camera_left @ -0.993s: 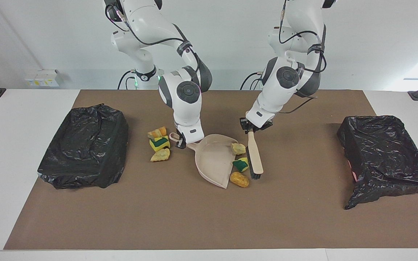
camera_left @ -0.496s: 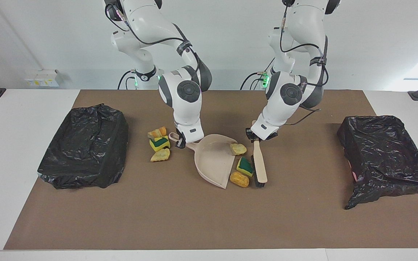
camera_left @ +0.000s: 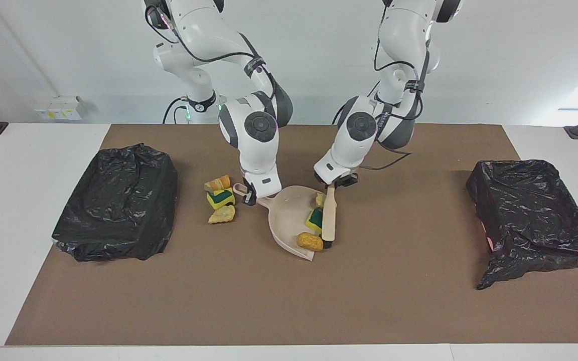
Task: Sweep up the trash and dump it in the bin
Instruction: 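Sweep the sponge and bread pieces into the dustpan with the left gripper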
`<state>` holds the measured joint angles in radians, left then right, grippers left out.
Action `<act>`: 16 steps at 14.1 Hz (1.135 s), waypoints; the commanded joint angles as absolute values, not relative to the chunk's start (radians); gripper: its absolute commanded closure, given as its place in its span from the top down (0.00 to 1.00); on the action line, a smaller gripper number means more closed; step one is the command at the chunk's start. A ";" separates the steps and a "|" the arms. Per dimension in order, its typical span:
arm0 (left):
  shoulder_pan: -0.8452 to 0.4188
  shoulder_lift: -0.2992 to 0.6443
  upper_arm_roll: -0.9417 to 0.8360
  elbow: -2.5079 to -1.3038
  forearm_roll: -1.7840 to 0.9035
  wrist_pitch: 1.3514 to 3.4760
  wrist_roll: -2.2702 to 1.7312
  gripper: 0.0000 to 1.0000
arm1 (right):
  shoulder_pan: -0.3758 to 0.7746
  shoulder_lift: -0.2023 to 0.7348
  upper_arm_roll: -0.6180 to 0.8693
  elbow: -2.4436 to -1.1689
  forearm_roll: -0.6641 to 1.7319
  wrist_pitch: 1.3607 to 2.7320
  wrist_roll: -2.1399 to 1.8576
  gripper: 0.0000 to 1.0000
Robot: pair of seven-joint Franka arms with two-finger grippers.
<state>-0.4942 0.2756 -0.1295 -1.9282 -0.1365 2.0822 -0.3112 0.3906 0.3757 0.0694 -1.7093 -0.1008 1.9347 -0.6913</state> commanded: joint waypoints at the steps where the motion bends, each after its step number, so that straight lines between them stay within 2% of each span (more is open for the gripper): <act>1: -0.543 0.278 -0.123 -1.930 -0.133 2.080 -0.318 0.00 | 0.380 0.348 0.080 -1.744 -0.115 1.951 -0.673 0.00; 4: -0.525 0.264 -0.120 -1.922 -0.137 2.062 -0.316 0.00 | 0.380 0.348 0.080 -1.744 -0.115 1.951 -0.673 0.00; 9: -0.476 0.227 -0.109 -1.819 -0.138 1.950 -0.353 0.00 | 0.380 0.348 0.080 -1.743 -0.118 1.950 -0.684 0.00; 16: -0.495 0.144 -0.118 -1.861 -0.140 1.937 -0.541 0.00 | 0.347 0.327 0.078 -1.744 -0.115 1.948 -0.696 0.00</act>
